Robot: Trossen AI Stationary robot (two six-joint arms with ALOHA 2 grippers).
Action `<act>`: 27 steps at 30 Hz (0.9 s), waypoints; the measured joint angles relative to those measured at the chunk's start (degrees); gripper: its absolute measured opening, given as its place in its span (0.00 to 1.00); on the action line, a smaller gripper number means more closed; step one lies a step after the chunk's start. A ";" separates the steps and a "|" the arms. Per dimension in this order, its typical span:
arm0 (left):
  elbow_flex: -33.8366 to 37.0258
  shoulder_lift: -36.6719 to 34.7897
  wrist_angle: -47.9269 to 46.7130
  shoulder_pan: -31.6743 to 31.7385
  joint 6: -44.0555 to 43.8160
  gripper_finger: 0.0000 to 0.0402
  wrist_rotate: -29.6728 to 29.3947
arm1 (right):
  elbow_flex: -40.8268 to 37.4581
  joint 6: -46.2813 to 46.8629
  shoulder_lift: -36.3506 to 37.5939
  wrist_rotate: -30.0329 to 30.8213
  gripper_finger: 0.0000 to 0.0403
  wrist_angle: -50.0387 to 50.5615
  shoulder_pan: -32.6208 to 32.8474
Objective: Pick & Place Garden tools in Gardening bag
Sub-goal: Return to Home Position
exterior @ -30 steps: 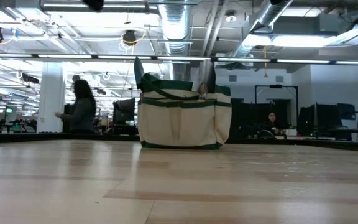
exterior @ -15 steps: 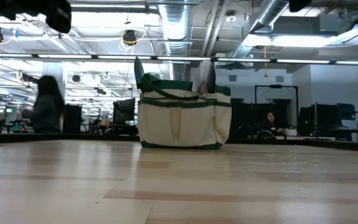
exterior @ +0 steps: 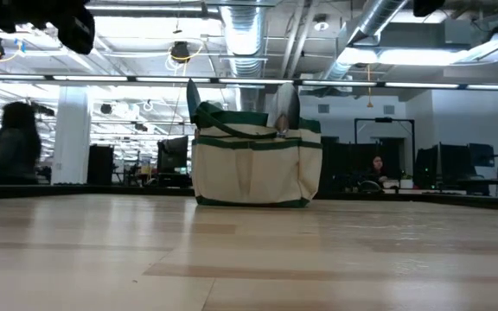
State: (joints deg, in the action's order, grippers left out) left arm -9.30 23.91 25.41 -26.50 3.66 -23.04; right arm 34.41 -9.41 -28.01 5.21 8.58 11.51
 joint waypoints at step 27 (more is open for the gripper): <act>-8.24 -10.80 -17.37 26.49 -5.26 0.00 18.33 | -0.02 -1.68 8.82 -0.70 0.00 5.20 0.00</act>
State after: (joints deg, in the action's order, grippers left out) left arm -17.54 13.11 8.04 -0.01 -1.60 -4.71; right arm 34.39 -11.09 -19.19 4.51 13.78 11.51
